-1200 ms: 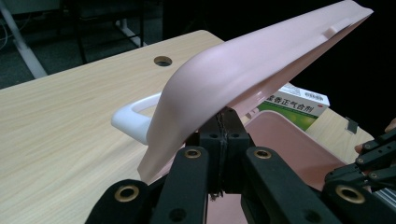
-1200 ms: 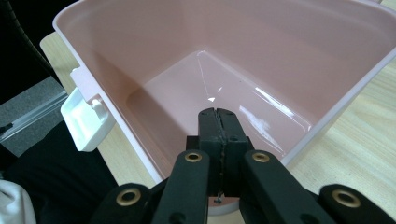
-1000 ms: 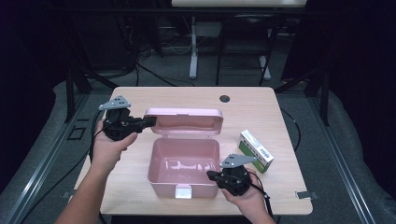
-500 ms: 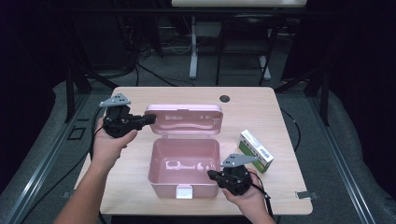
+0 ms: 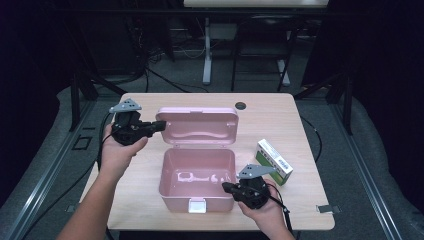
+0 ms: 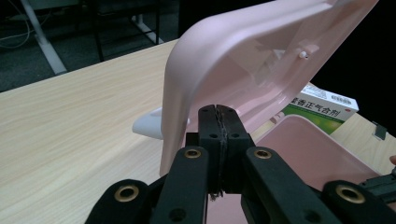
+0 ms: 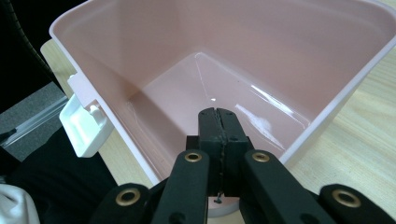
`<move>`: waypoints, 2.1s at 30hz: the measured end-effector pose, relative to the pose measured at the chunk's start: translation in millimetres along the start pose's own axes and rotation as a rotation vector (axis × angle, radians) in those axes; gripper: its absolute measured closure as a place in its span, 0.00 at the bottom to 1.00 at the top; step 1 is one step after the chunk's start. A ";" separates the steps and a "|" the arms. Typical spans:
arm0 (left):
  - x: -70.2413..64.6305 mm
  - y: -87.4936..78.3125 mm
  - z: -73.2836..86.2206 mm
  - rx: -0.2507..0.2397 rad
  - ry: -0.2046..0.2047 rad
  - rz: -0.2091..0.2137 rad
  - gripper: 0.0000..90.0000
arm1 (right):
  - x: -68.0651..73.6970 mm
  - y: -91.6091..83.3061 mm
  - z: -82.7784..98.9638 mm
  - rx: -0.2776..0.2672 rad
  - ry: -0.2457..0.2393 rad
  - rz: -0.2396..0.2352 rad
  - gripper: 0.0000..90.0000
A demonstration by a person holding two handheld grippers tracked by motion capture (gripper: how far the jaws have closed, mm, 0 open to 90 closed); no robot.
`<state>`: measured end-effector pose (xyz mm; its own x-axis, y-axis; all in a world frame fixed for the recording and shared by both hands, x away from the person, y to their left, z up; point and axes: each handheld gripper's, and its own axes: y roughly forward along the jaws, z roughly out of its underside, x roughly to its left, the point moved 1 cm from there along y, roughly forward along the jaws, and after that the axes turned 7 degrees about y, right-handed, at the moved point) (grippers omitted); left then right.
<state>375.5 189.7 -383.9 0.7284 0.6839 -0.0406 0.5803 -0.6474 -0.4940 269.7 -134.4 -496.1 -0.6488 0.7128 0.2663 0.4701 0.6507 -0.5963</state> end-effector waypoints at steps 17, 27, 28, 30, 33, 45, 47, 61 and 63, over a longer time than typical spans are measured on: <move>7.9 12.2 5.0 0.050 -0.006 -0.041 0.99 | 0.6 0.0 0.0 0.007 -0.017 0.002 1.00; -2.0 18.8 30.9 0.104 -0.025 0.010 0.91 | 0.1 0.0 0.0 0.008 -0.017 -0.003 1.00; -2.9 19.7 34.0 0.104 -0.023 0.008 0.90 | 0.2 -0.1 0.1 0.009 -0.018 -0.002 1.00; -4.0 21.5 39.5 0.108 -0.021 0.004 0.88 | 0.4 -0.2 0.1 0.009 -0.024 0.007 1.00; -4.8 23.0 47.6 0.111 -0.027 -0.006 0.84 | 0.5 -0.2 0.3 0.010 -0.024 0.001 1.00; -1.3 18.0 82.4 0.096 -0.087 -0.016 0.75 | 0.4 0.0 -0.3 0.009 -0.015 -0.006 0.99; -0.1 16.8 84.1 0.104 -0.082 -0.029 0.73 | 1.0 -0.2 -1.1 0.014 -0.012 -0.020 0.95; 1.1 1.7 91.3 0.067 -0.095 -0.047 0.66 | -1.0 -29.3 -19.2 -0.074 0.020 -0.032 0.71; 2.4 -1.2 91.2 0.068 -0.095 -0.043 0.64 | -3.6 -33.4 -22.7 -0.083 0.017 -0.024 0.66</move>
<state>343.3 222.8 -462.6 0.6636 0.7416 -0.0985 0.5820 -0.5945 -0.5549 269.9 -152.8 -460.0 -0.6506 0.7007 0.2927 0.5029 0.6864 -0.5253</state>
